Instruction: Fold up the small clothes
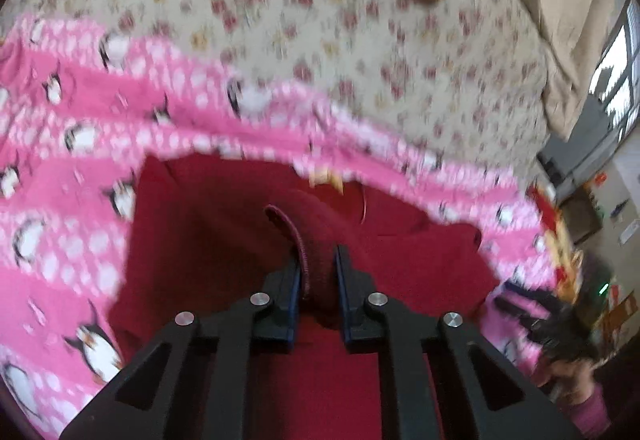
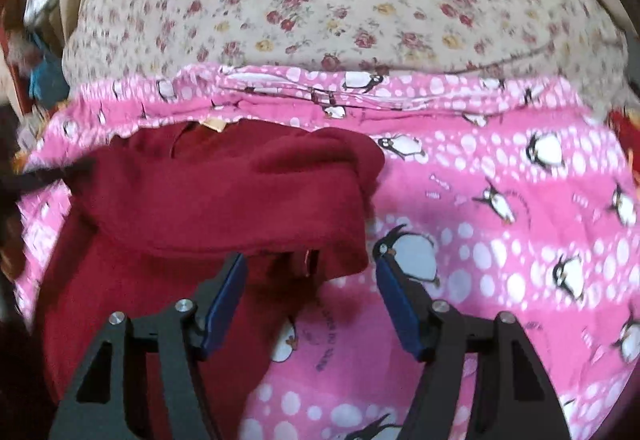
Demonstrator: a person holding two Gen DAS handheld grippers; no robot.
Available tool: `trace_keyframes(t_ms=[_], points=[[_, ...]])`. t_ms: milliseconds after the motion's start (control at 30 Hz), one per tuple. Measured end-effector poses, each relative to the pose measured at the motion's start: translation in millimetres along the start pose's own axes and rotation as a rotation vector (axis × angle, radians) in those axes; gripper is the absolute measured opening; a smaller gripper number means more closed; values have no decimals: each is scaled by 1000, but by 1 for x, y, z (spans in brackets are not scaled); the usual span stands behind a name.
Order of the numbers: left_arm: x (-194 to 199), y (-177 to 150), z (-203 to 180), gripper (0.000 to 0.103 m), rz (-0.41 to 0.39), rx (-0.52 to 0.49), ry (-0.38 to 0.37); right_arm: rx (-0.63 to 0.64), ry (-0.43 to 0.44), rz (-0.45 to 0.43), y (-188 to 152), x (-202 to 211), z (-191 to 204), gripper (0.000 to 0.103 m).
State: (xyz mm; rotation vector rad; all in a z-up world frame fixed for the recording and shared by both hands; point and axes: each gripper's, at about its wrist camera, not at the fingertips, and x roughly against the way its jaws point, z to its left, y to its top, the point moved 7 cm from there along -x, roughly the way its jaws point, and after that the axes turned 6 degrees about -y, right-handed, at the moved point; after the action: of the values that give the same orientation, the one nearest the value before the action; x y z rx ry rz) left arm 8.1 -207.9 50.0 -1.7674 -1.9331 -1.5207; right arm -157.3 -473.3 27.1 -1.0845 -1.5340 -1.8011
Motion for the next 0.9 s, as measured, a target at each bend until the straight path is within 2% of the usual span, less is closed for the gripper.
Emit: trace_keyframes(t_ms=[33, 67, 100, 133, 167, 233, 267, 333, 367, 433, 500, 533, 600, 633, 667, 700, 767, 800, 867, 900], points=[[6, 7, 4, 0, -20, 9, 9, 7, 6, -4, 3, -1, 2, 59], [9, 11, 10, 0, -29, 20, 22, 16, 15, -5, 6, -3, 4, 42], [11, 13, 18, 0, -33, 37, 37, 31, 13, 1, 7, -6, 7, 14], [12, 11, 26, 0, -30, 56, 46, 46, 4, 19, 7, -8, 9, 3], [11, 9, 32, 0, -23, 71, 51, 48, 17, 34, 6, -9, 13, 0], [2, -5, 48, 0, 19, 95, 74, 58, 106, 84, -5, -10, 24, 0], [-4, -13, 53, 0, 40, 107, 74, 77, 120, 117, -13, -13, 28, 0], [-14, -25, 63, 0, 62, 148, 67, 112, 92, 160, -24, -17, 27, 0], [-17, -27, 65, 0, 60, 163, 63, 92, 98, 144, -21, -13, 23, 1], [-17, -30, 70, 0, 48, 182, 52, -3, 122, 90, -6, -2, 10, 14], [-16, -30, 71, 0, 42, 183, 40, -96, 148, 29, 11, 6, -2, 42], [-15, -29, 71, 0, 38, 176, 39, -146, 152, -11, 24, 7, -10, 43], [-16, -29, 70, 0, 36, 156, 53, -184, 116, -25, 39, -4, -16, 43], [-18, -29, 71, 0, 38, 145, 63, -192, 76, 1, 45, -20, -18, 43], [-21, -29, 70, 0, 40, 136, 72, -192, 54, 30, 49, -34, -18, 40], [-23, -29, 71, 0, 44, 126, 81, -197, 40, 59, 52, -50, -17, 28], [-26, -29, 70, 0, 53, 100, 98, -280, 24, 85, 61, -84, -30, 23], [-26, -29, 70, 0, 54, 90, 102, -367, 36, 92, 64, -98, -43, 23], [-21, -26, 66, 6, 46, 65, 109, -522, 118, 122, 60, -117, -60, 23], [-16, -24, 62, 7, 34, 52, 111, -563, 147, 130, 58, -120, -64, 23]])
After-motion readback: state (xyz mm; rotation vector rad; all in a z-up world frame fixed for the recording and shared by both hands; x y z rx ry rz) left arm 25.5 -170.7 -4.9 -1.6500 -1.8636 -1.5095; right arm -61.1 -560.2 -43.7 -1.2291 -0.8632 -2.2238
